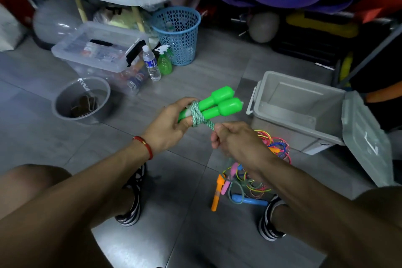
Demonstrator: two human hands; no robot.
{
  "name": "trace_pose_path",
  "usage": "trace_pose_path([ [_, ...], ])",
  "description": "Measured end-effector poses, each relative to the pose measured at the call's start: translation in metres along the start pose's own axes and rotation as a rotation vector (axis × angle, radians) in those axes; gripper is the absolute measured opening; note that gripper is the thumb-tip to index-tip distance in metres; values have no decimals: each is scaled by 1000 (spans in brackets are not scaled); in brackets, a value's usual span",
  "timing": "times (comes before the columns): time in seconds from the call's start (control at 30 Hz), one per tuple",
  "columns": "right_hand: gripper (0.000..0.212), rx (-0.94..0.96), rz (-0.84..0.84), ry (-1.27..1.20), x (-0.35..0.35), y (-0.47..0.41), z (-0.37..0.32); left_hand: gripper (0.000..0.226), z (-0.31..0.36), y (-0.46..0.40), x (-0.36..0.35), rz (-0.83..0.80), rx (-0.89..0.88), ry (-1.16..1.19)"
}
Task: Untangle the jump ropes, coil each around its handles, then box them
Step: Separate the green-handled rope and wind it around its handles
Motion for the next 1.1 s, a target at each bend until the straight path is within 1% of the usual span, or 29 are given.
trace_pose_path([
  [0.03,41,-56,43,-43,0,0,3,39,1,-1,-2,4,-40,-103],
  [0.07,36,-94,92,-78,-1,2,2,41,4,-2,-3,24,-83,-200],
  [0.1,28,-110,142,-119,-1,1,2,41,8,-2,-6,51,-137,-278],
  [0.13,27,-127,192,-160,0,2,-1,40,12,-1,-10,66,-190,-333],
  [0.2,40,-168,246,-261,0,3,-6,39,20,1,-20,70,-262,-389],
  [0.27,55,-228,264,-344,2,4,-7,41,27,4,-30,119,-329,-564],
  [0.33,55,-255,298,-414,5,5,-6,39,36,11,-37,213,-390,-754],
  [0.37,50,-245,308,-437,7,4,-5,38,38,13,-40,230,-397,-787],
  [0.4,44,-229,312,-466,8,4,-5,39,41,14,-42,233,-396,-771],
  [0.47,32,-177,311,-493,11,4,-7,46,43,17,-43,204,-386,-661],
  [0.5,35,-137,295,-486,14,2,-7,52,42,19,-43,181,-393,-600],
  [0.53,43,-97,269,-460,17,2,-10,57,41,21,-43,154,-396,-518],
  [0.57,49,-53,227,-412,19,0,-13,59,38,22,-41,120,-363,-391],
  [0.6,51,-12,187,-363,23,-1,-17,59,33,21,-37,76,-279,-226],
  [0.63,50,36,137,-314,25,-2,-20,60,29,18,-32,35,-150,-45],
  [0.67,45,86,82,-254,25,-1,-25,63,24,14,-29,-21,-10,134],
  [0.7,37,132,22,-203,24,2,-31,63,20,11,-26,-95,99,272],
  [0.73,28,171,-38,-162,21,4,-35,62,19,8,-24,-179,156,361],
  [0.83,31,253,-166,-122,15,7,-36,57,23,9,-27,-449,192,525],
  [0.87,29,272,-186,-125,16,9,-38,54,24,10,-29,-507,203,576],
  [0.9,27,283,-195,-129,17,10,-41,51,24,11,-30,-530,204,609],
  [0.93,27,290,-199,-127,18,10,-43,48,24,10,-30,-522,190,616],
  [1.0,32,274,-179,-126,17,8,-42,41,24,7,-29,-446,157,585],
  [1.07,35,225,-83,-65,15,1,-33,26,20,3,-25,-331,158,530],
  [1.1,35,202,-42,-6,14,-3,-27,21,18,1,-24,-276,170,502],
])
Point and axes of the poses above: each hand's wrist, its own y-axis away from the middle knuckle, its own x-axis out of the back of the hand, z = x × y, the point moved 6 cm from there along -y, towards the middle knuckle, and after that the axes turned 3 degrees about x, right-handed, at the moved point
